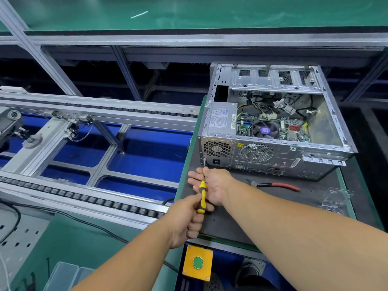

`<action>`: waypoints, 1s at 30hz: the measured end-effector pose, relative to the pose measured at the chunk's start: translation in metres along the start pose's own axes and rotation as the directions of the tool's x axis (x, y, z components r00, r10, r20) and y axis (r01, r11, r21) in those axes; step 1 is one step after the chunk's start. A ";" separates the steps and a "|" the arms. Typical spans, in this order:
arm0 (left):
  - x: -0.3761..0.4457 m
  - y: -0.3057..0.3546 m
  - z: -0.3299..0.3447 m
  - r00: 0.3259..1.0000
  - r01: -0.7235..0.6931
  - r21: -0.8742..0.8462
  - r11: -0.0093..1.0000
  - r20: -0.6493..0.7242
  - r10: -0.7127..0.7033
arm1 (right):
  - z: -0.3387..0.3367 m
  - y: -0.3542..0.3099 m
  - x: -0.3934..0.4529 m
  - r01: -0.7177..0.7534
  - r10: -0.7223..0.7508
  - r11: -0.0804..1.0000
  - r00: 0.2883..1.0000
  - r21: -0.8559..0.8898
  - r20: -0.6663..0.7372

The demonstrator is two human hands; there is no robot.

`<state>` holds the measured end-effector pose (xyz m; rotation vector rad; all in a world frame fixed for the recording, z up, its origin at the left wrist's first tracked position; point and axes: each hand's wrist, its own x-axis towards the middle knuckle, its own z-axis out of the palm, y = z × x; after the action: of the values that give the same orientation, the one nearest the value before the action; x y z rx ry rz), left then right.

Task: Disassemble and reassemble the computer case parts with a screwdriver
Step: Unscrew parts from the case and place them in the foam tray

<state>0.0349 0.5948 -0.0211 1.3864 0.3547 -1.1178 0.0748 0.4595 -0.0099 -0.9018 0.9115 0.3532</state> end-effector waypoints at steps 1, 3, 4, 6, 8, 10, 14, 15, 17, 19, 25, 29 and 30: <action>0.000 0.000 -0.002 1.000 -0.009 -0.002 1.000 0.005 0.009 | 0.000 0.000 0.000 0.002 -0.002 1.000 1.000 -0.005 0.001; 0.002 -0.003 -0.002 0.979 -0.108 0.282 0.953 -0.136 0.151 | 0.001 0.001 0.000 0.005 -0.005 1.000 1.000 -0.005 0.010; 0.003 -0.006 0.000 0.932 -0.125 0.466 0.876 -0.248 0.265 | 0.002 0.001 0.001 0.004 -0.004 1.000 1.000 -0.002 0.014; 0.006 -0.008 0.001 0.829 -0.114 0.609 0.785 -0.377 0.413 | 0.003 0.000 0.001 -0.007 0.007 1.000 1.000 0.010 0.018; 0.007 -0.009 0.003 0.884 -0.157 0.486 0.860 -0.319 0.342 | 0.002 -0.001 0.001 -0.022 0.021 1.000 1.000 0.023 0.023; 0.004 -0.007 0.002 0.987 -0.059 0.158 0.986 -0.142 0.082 | 0.000 -0.002 0.000 -0.023 0.023 0.999 0.999 0.028 0.023; 0.004 -0.003 -0.002 0.971 -0.094 0.267 0.959 -0.187 0.147 | 0.000 0.000 0.002 -0.012 0.011 0.999 1.000 0.030 0.024; 0.005 -0.004 -0.001 0.925 -0.124 0.422 0.898 -0.279 0.259 | 0.000 0.000 0.002 -0.012 0.011 0.999 1.000 0.037 0.029; 0.007 -0.003 0.002 0.842 -0.138 0.542 0.829 -0.376 0.386 | 0.000 -0.001 0.003 -0.016 0.015 0.998 1.000 0.053 0.025; 0.007 -0.004 0.004 0.903 -0.140 0.436 0.889 -0.312 0.296 | 0.000 -0.001 0.004 -0.021 0.020 0.998 1.000 0.063 0.017; -0.001 0.003 0.000 0.983 -0.053 0.272 0.961 -0.152 0.098 | 0.001 0.000 0.008 -0.032 0.030 0.991 0.999 0.132 0.023; 0.006 -0.005 0.010 0.836 -0.097 0.548 0.831 -0.408 0.367 | 0.002 0.000 0.010 -0.026 0.023 0.989 1.000 0.149 0.021; 0.006 -0.006 0.012 0.822 -0.100 0.549 0.830 -0.425 0.380 | 0.002 0.000 0.011 -0.023 0.020 0.988 1.000 0.154 0.023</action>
<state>0.0283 0.5832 -0.0267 2.1538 0.2529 -0.6082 0.0820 0.4598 -0.0178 -0.7451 0.9167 0.3055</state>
